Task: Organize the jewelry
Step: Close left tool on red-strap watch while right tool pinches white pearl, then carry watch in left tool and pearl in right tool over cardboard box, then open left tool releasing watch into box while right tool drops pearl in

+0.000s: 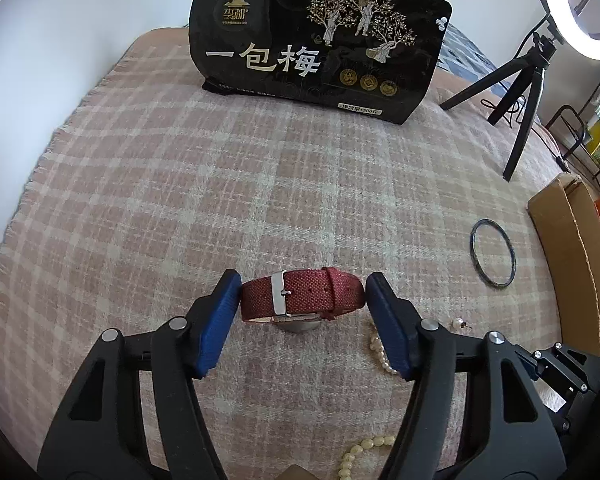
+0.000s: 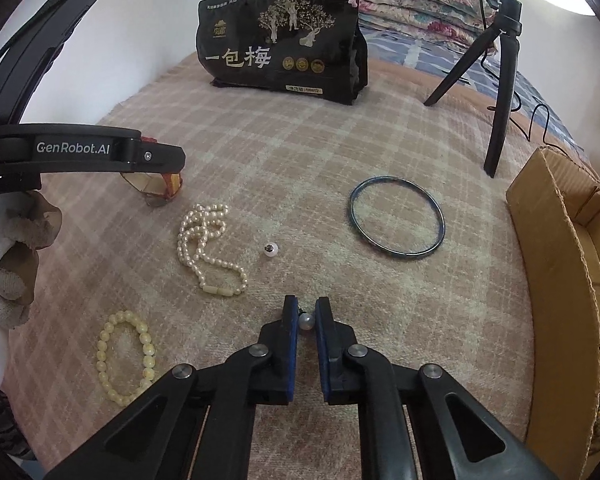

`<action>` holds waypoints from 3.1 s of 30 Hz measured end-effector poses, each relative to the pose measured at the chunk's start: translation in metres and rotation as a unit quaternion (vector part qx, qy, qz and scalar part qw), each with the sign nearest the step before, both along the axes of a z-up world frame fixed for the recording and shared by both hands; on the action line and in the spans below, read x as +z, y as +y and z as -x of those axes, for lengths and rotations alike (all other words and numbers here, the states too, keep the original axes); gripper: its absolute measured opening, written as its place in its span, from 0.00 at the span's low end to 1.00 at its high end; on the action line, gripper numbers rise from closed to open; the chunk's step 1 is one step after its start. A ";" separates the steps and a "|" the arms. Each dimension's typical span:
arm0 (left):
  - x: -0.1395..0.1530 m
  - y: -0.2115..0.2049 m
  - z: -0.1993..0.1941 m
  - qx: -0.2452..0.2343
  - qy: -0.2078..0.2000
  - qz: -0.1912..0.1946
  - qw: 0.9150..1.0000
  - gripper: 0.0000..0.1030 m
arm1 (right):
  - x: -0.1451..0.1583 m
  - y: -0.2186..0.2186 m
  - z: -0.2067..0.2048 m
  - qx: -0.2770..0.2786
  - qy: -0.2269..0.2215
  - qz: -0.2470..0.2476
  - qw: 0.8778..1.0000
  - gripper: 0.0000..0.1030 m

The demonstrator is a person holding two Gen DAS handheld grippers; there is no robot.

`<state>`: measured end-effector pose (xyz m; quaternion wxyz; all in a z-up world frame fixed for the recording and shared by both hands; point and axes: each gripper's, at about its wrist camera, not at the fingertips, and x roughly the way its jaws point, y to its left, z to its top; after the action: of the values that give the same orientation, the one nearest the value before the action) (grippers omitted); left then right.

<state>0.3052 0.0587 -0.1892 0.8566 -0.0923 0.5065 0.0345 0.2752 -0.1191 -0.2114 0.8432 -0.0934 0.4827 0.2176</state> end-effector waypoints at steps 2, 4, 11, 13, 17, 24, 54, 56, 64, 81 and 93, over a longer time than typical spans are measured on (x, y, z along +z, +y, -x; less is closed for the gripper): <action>0.001 0.000 0.000 -0.001 -0.002 -0.001 1.000 0.64 | 0.000 -0.001 0.000 0.000 0.001 -0.005 1.000 0.06; 0.002 0.001 0.001 0.002 -0.003 0.000 1.000 0.63 | 0.001 -0.003 0.001 0.000 0.002 -0.012 1.000 0.06; 0.010 0.007 0.003 0.013 -0.016 0.001 1.000 0.62 | 0.008 -0.011 0.004 -0.006 -0.002 -0.032 0.999 0.06; 0.013 0.008 0.003 0.015 -0.018 0.004 1.000 0.62 | 0.010 -0.011 0.004 -0.007 -0.004 -0.033 0.999 0.06; 0.019 0.008 0.003 0.014 -0.027 0.004 1.000 0.62 | 0.016 -0.013 0.005 -0.009 -0.009 -0.039 0.999 0.06; 0.038 0.008 0.005 0.016 -0.052 0.009 0.998 0.62 | 0.035 -0.021 0.005 -0.015 -0.027 -0.049 0.998 0.06; 0.096 -0.127 0.001 -0.107 -0.125 0.033 0.986 0.62 | 0.106 -0.168 0.017 -0.146 -0.085 -0.083 0.982 0.06; 0.098 -0.142 -0.003 -0.117 -0.126 0.039 0.984 0.62 | 0.105 -0.176 0.019 -0.150 -0.083 -0.083 0.982 0.06; 0.110 -0.200 -0.020 -0.162 -0.134 0.038 0.977 0.62 | 0.104 -0.204 0.021 -0.176 -0.080 -0.087 0.977 0.06; 0.098 -0.281 -0.058 -0.203 -0.111 0.037 0.972 0.65 | 0.087 -0.240 0.013 -0.223 -0.064 -0.086 0.969 0.09; 0.108 -0.283 -0.058 -0.202 -0.116 0.038 0.972 0.77 | 0.093 -0.251 0.021 -0.253 -0.082 -0.084 0.960 0.68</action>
<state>0.3635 -0.2240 -0.0816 0.8945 -0.0240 0.4133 -0.1691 0.2539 -0.3705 -0.1188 0.9122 0.0853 0.3998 0.0282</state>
